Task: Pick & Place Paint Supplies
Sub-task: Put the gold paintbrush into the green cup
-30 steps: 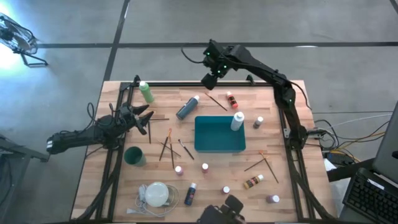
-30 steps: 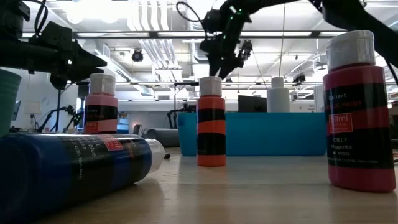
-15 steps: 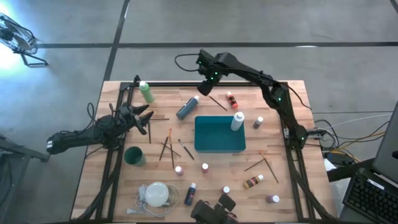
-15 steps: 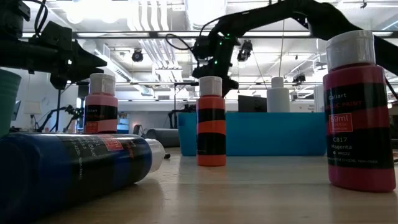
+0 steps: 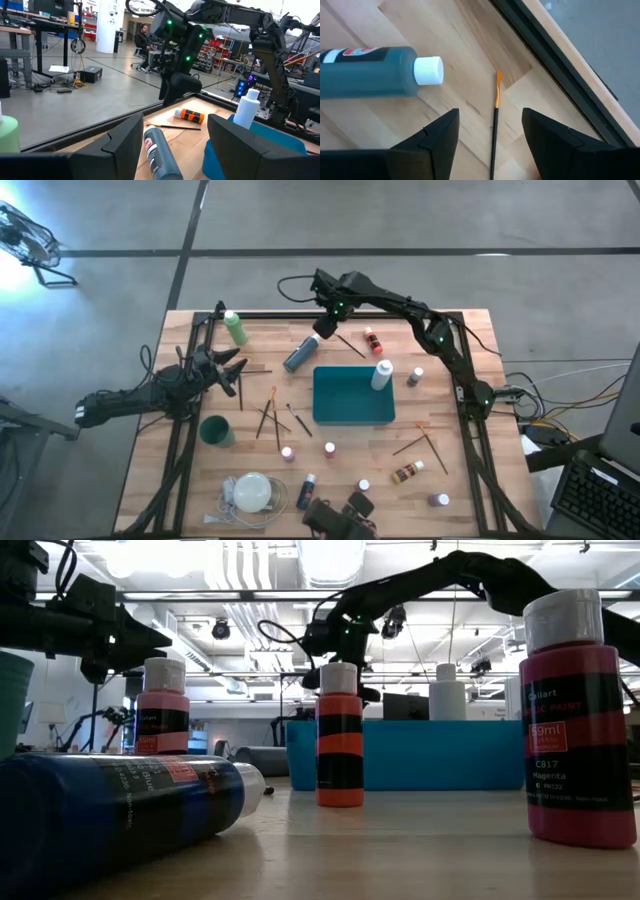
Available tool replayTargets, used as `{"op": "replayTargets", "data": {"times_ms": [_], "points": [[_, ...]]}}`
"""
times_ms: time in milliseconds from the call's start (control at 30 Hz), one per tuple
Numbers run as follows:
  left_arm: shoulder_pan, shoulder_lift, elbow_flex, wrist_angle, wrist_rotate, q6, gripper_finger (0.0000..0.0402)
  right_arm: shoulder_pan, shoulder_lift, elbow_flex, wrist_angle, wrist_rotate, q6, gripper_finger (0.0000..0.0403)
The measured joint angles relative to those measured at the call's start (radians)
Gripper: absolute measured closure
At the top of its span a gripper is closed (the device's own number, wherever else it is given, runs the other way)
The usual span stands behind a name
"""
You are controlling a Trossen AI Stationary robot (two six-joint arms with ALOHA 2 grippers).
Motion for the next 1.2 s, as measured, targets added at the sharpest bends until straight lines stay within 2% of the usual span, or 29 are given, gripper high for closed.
{"op": "replayTargets", "data": {"times_ms": [733, 1033, 1200], "points": [[0.000, 0.000, 0.000, 0.000, 0.001, 0.000, 0.0174, -0.010, -0.003, -0.180, 0.188, -0.040, -0.012, 0.0233], [0.000, 0.000, 0.000, 0.000, 0.001, 0.000, 0.0174, -0.037, -0.003, -0.208, 0.211, -0.044, -0.007, 0.0223], [0.000, 0.000, 0.000, 0.000, 0.001, 0.000, 0.0174, -0.046, -0.003, -0.209, 0.230, -0.049, -0.005, 0.0231]]}}
